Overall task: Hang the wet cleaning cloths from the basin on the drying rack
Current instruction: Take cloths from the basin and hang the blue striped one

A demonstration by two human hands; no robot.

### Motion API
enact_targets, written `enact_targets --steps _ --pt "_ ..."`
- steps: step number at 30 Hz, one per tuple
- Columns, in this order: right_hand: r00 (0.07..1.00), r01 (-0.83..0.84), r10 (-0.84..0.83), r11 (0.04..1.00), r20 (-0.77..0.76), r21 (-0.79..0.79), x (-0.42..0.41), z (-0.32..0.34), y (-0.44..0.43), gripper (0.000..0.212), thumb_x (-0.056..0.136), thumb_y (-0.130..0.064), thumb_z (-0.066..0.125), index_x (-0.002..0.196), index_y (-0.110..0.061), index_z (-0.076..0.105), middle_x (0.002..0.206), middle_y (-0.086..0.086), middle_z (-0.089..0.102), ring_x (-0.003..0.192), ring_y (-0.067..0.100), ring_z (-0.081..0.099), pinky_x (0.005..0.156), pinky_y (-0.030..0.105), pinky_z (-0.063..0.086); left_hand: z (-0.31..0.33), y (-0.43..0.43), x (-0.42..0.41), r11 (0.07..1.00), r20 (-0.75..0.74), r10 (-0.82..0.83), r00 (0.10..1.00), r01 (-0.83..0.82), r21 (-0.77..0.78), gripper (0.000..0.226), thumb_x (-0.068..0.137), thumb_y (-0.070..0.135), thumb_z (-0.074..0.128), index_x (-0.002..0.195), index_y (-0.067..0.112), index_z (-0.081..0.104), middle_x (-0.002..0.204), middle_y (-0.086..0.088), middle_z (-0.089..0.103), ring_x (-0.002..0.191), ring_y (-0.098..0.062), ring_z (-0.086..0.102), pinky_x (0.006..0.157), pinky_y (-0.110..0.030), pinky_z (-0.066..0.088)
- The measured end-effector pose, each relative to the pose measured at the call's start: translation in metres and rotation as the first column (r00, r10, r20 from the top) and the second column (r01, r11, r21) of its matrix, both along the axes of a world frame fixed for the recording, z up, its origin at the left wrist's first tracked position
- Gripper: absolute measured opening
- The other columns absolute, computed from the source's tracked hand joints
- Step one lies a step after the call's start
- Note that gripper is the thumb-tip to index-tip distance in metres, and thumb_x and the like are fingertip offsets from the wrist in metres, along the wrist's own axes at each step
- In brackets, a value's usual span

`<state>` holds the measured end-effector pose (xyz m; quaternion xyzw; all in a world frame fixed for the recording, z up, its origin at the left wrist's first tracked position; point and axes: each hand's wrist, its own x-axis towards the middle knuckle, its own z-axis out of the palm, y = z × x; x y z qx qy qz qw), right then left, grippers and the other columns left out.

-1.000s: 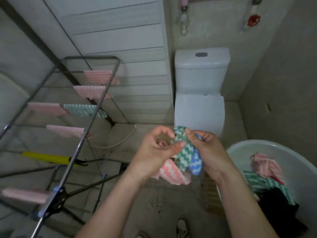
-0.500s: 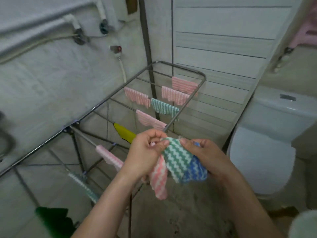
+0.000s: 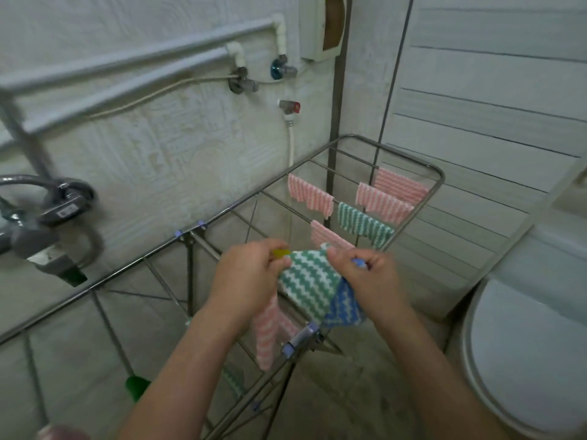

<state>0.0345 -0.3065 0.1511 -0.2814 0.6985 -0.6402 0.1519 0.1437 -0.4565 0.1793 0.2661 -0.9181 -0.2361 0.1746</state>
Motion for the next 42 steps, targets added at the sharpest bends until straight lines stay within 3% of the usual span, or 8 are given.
enact_targets --steps 7,13,16,20,22,28,33,42 --pt "0.765 -0.006 0.162 0.969 -0.623 0.245 0.015 -0.006 -0.043 0.048 0.083 -0.04 0.064 0.051 -0.013 0.041 0.051 0.002 0.039 0.05 0.015 0.038 0.05 0.033 0.035 -0.005 -0.035 0.007 0.915 -0.003 0.089 0.996 -0.083 -0.394 0.02 0.086 0.028 0.058 0.075 0.015 0.071 0.065 -0.008 0.069 0.061 -0.032 0.064 0.053 -0.034 0.047" --pt "0.901 -0.371 0.4 0.911 -0.167 0.182 0.004 0.003 -0.064 0.053 0.09 -0.028 0.065 0.047 -0.023 0.034 0.043 -0.005 0.025 0.041 0.008 0.029 0.048 0.016 0.028 -0.002 -0.052 0.004 0.969 -0.209 0.246 0.946 -0.24 0.055 0.004 0.081 0.019 0.071 0.079 0.021 0.075 0.066 0.016 0.066 0.058 0.006 0.056 0.057 -0.01 0.039" --pt "0.827 -0.562 0.544 0.808 0.14 0.175 -0.012 0.013 -0.071 0.051 0.096 -0.027 0.055 0.046 -0.026 0.044 0.036 -0.009 0.031 0.034 0.003 0.031 0.044 0.014 0.03 0.001 -0.059 0.0 0.92 -0.274 0.285 0.919 -0.182 0.346 0.023 0.081 0.003 0.069 0.074 0.025 0.068 0.061 0.019 0.06 0.056 0.011 0.053 0.058 -0.005 0.038" --pt "0.791 -0.577 0.611 0.756 -0.019 0.308 -0.045 0.013 -0.089 0.037 0.095 -0.031 0.054 0.059 -0.033 0.055 0.048 -0.013 0.051 0.046 0.0 0.05 0.053 0.012 0.037 0.01 -0.061 0.0 0.898 -0.361 0.204 0.91 -0.026 0.44 0.027 0.086 0.002 0.061 0.079 0.028 0.065 0.069 0.016 0.062 0.068 0.009 0.052 0.068 -0.007 0.039" --pt "0.807 -0.573 0.59 0.777 0.016 0.263 -0.063 0.014 -0.1 0.009 0.093 -0.03 0.059 0.094 -0.034 0.068 0.09 -0.017 0.069 0.084 -0.006 0.063 0.072 0.011 0.047 0.016 -0.061 -0.001 0.904 -0.375 0.149 0.915 0.028 0.428 0.021 0.085 0.013 0.058 0.08 0.031 0.068 0.079 0.013 0.065 0.079 0.001 0.057 0.076 -0.015 0.041" --pt "0.466 -0.884 0.883 0.463 0.053 0.055 -0.084 0.032 -0.134 0.054 0.081 0.008 0.067 0.115 -0.034 0.06 0.113 -0.013 0.067 0.105 0.0 0.063 0.085 0.016 0.049 0.028 -0.051 -0.026 0.904 -0.275 0.029 0.961 0.092 0.417 0.019 0.093 0.001 0.05 0.091 0.01 0.066 0.09 0.01 0.069 0.092 -0.002 0.062 0.086 -0.016 0.044" --pt "0.625 -0.747 0.769 0.638 -0.132 0.186 -0.1 0.026 -0.16 0.024 0.076 -0.011 0.077 0.07 -0.035 0.074 0.07 -0.004 0.073 0.067 0.008 0.06 0.067 0.031 0.049 0.024 -0.057 -0.03 0.922 -0.278 0.282 0.918 -0.179 0.342 0.009 0.088 0.008 0.063 0.09 0.01 0.072 0.09 -0.004 0.073 0.088 -0.018 0.067 0.082 -0.026 0.049" --pt "0.743 -0.585 0.632 0.774 -0.222 0.243 -0.114 0.013 -0.185 0.016 0.078 -0.016 0.071 0.066 -0.025 0.069 0.067 0.007 0.07 0.059 0.003 0.052 0.059 0.032 0.046 0.018 -0.073 0.005 0.829 -0.219 0.551 0.805 -0.558 0.035 0.006 0.085 0.015 0.067 0.082 0.018 0.064 0.066 0.013 0.06 0.059 0.0 0.054 0.054 -0.016 0.044"
